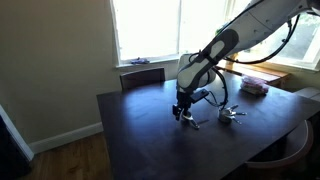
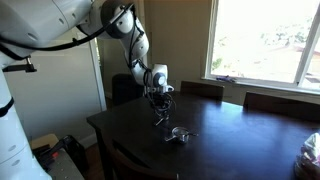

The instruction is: Stack the cups

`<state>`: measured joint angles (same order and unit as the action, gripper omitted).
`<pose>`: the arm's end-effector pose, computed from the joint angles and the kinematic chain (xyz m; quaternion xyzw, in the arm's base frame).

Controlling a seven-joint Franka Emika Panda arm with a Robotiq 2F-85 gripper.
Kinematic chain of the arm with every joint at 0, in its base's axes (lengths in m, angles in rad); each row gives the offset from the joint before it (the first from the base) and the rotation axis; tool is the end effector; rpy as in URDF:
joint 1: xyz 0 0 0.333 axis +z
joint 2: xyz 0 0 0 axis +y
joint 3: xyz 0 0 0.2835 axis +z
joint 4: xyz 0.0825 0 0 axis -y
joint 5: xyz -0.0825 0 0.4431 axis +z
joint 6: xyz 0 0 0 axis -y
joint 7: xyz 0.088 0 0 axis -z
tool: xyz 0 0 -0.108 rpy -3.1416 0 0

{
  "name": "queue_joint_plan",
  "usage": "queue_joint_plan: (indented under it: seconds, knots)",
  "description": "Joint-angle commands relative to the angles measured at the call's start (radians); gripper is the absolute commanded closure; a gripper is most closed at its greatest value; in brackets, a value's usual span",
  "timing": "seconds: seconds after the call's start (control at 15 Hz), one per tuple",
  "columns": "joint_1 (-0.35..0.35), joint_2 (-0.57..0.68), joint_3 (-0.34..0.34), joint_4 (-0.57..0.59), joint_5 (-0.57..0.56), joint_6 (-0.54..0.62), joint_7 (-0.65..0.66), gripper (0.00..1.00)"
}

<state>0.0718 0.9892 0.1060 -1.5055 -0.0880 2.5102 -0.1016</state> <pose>0.6958 0.1204 0.0125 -0.9884 -0.1501 -0.0103 0.0181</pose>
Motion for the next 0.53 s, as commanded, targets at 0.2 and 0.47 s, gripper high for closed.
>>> queue_joint_plan:
  seconds: [0.2, 0.47]
  knots:
    - [-0.013, 0.062, 0.003, 0.101, 0.024, -0.066, -0.024, 0.12]
    - [-0.012, 0.087, -0.003, 0.128, 0.022, -0.076, -0.017, 0.34]
